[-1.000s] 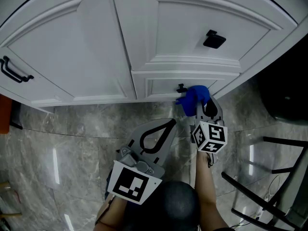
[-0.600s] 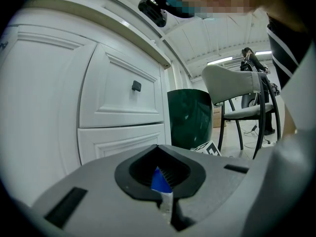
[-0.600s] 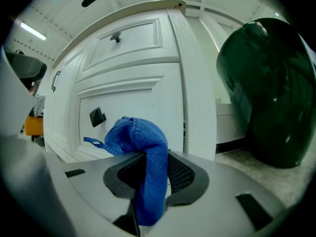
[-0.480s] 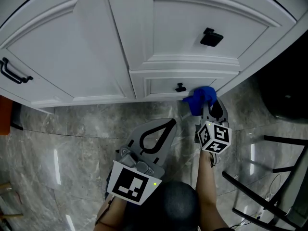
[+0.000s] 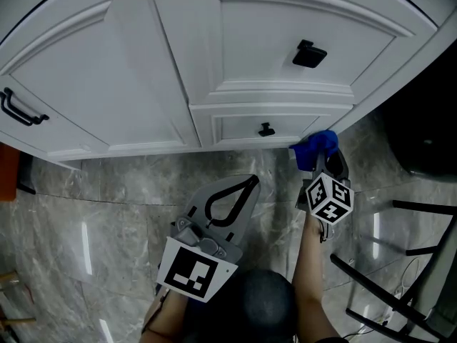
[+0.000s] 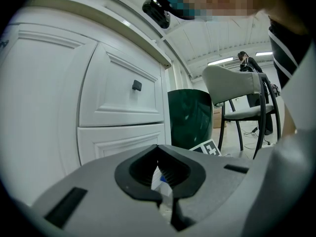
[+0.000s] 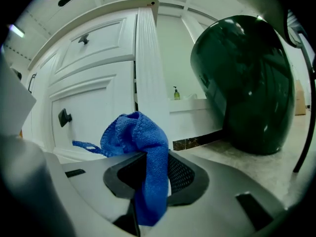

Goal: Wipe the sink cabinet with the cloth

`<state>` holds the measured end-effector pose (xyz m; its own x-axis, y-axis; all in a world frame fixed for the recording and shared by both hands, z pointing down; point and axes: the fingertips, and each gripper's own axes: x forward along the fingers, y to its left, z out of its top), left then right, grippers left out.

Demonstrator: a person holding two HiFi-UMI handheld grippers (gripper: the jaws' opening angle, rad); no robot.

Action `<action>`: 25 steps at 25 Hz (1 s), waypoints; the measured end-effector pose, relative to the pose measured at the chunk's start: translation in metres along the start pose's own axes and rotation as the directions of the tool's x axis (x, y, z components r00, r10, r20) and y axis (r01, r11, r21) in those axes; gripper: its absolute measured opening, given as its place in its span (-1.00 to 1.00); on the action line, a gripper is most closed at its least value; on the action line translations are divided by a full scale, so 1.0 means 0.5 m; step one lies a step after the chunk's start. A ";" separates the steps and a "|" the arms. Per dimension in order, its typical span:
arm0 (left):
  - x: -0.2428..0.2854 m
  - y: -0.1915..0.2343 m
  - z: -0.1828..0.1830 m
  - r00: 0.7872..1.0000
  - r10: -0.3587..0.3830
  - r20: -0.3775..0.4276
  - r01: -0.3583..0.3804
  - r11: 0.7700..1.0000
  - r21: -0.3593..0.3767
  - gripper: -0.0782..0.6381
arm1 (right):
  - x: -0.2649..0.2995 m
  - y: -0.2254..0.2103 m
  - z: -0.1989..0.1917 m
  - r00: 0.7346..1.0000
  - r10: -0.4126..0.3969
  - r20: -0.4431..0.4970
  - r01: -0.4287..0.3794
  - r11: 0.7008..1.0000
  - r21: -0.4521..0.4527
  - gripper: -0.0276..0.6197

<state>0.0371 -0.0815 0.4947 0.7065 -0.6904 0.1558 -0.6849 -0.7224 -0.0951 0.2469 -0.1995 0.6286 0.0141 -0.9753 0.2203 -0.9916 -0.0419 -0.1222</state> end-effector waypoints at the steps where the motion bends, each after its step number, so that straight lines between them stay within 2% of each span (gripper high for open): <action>1: 0.002 -0.002 -0.001 1.000 -0.003 -0.003 0.003 1.000 0.001 -0.77 | 0.001 0.001 0.000 1.000 0.002 0.000 -0.002 1.000 -0.002 -0.55; 6: 0.007 -0.007 0.001 1.000 -0.008 -0.008 0.009 1.000 0.020 -0.77 | -0.010 0.018 -0.003 0.999 0.045 0.003 -0.045 0.999 0.002 -0.55; 9: 0.004 -0.007 0.001 1.000 -0.009 -0.014 0.010 1.000 0.018 -0.77 | -0.050 0.108 -0.024 0.985 0.172 0.000 -0.172 0.985 -0.018 -0.55; 11: 0.000 -0.007 0.001 1.000 -0.008 -0.016 0.009 1.000 0.019 -0.77 | -0.074 0.202 -0.052 0.954 0.298 -0.020 -0.298 0.954 -0.019 -0.55; 14: -0.012 0.000 -0.001 1.000 0.003 -0.023 -0.003 1.000 0.020 -0.77 | -0.085 0.341 -0.099 0.884 0.463 -0.067 -0.463 0.886 0.013 -0.55; 17: -0.037 0.018 0.005 0.999 0.053 0.004 -0.053 0.998 -0.042 -0.77 | -0.094 0.453 -0.124 0.816 0.569 -0.103 -0.575 0.818 -0.029 -0.55; 19: -0.054 0.034 0.009 0.996 0.091 0.020 -0.089 0.993 -0.076 -0.77 | -0.098 0.509 -0.134 0.781 0.612 -0.121 -0.622 0.780 -0.066 -0.55; 22: -0.078 0.057 0.015 0.990 0.136 0.041 -0.131 0.985 -0.111 -0.77 | -0.097 0.557 -0.144 0.759 0.637 -0.137 -0.650 0.756 -0.083 -0.55; 25: -0.091 0.063 0.021 0.988 0.149 0.051 -0.143 0.984 -0.107 -0.77 | -0.084 0.572 -0.155 0.760 0.631 -0.152 -0.646 0.759 -0.080 -0.55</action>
<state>-0.0149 -0.0733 0.4743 0.6047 -0.7914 0.0894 -0.7940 -0.6078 -0.0108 -0.0473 -0.1537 0.6595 -0.6348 -0.7353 0.2375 -0.7721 0.6156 -0.1578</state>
